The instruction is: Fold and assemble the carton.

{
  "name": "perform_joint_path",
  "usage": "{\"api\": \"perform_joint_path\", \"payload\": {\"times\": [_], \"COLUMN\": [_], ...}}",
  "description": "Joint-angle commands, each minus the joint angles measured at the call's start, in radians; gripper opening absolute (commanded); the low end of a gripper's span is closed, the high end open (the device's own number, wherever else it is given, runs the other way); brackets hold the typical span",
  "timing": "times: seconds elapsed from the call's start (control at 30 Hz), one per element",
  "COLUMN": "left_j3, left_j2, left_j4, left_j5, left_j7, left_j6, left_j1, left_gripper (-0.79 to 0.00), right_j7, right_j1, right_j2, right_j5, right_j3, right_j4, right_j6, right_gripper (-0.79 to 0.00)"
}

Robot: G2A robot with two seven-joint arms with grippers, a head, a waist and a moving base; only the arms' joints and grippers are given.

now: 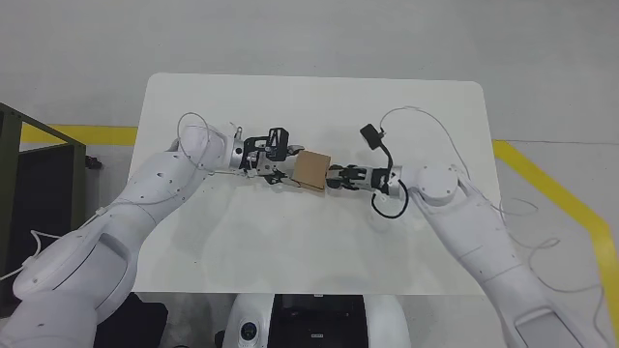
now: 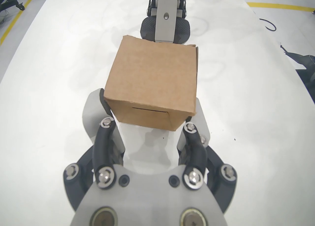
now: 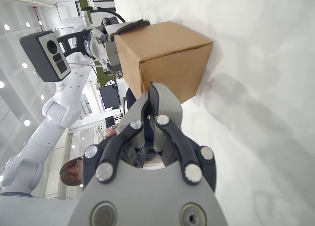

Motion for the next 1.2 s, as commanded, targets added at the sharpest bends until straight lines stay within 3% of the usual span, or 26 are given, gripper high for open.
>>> {"api": "perform_joint_path", "payload": {"times": [0.0, 0.07, 0.13, 0.17, 0.23, 0.4, 0.43, 0.47, 0.63, 0.83, 0.97, 1.17], "left_j3": [0.0, -0.001, -0.002, -0.002, -0.003, -0.006, -0.007, -0.01, -0.015, -0.054, -0.103, -0.159], "left_j2": [0.0, 0.0, 0.0, 0.0, 0.001, 0.007, 0.009, 0.012, 0.043, 0.106, 0.138, 0.157], "left_j4": [0.0, 0.001, 0.003, 0.005, 0.006, -0.002, -0.002, -0.003, -0.039, -0.085, -0.058, 0.002], "left_j5": [0.0, -0.002, -0.002, -0.003, -0.004, -0.002, -0.002, -0.001, -0.07, -0.253, -0.348, -0.495], "left_j7": [-0.001, 0.0, 0.001, 0.002, 0.003, 0.03, 0.042, 0.054, 0.081, 0.081, 0.081, -0.005], "left_j6": [0.0, 0.0, 0.0, -0.002, -0.003, -0.018, -0.027, -0.032, -0.032, -0.032, -0.032, -0.032], "left_j1": [0.0, -0.001, -0.001, -0.001, -0.001, 0.002, 0.003, 0.004, 0.02, 0.041, 0.049, 0.038], "left_gripper": [-0.249, -0.237, -0.175, -0.037, 0.0, 0.0, 0.0, 0.0, 0.0, 0.0, 0.0, 0.0], "right_j7": [-0.001, -0.004, -0.007, -0.008, -0.011, -0.019, -0.02, -0.019, -0.042, -0.102, -0.146, -0.199], "right_j1": [0.0, -0.004, -0.013, -0.019, -0.034, -0.073, -0.08, -0.085, -0.105, -0.107, -0.105, -0.096], "right_j2": [0.0, 0.002, 0.006, 0.008, 0.014, 0.028, 0.031, 0.033, 0.042, 0.048, 0.055, 0.071], "right_j5": [0.002, 0.002, 0.0, -0.003, -0.006, -0.01, -0.01, -0.01, -0.012, -0.056, -0.101, -0.143], "right_j3": [0.002, 0.009, 0.021, 0.029, 0.044, 0.085, 0.094, 0.101, 0.138, 0.166, 0.195, 0.273], "right_j4": [0.005, 0.005, -0.001, -0.007, -0.022, -0.064, -0.069, -0.074, -0.087, -0.078, -0.068, -0.042], "right_j6": [-0.005, -0.009, -0.012, -0.014, -0.014, -0.016, -0.018, -0.021, -0.058, -0.143, -0.222, -0.312], "right_gripper": [-0.785, -0.785, -0.773, -0.763, -0.711, -0.406, -0.117, 0.0, 0.0, 0.0, 0.0, 0.0]}}
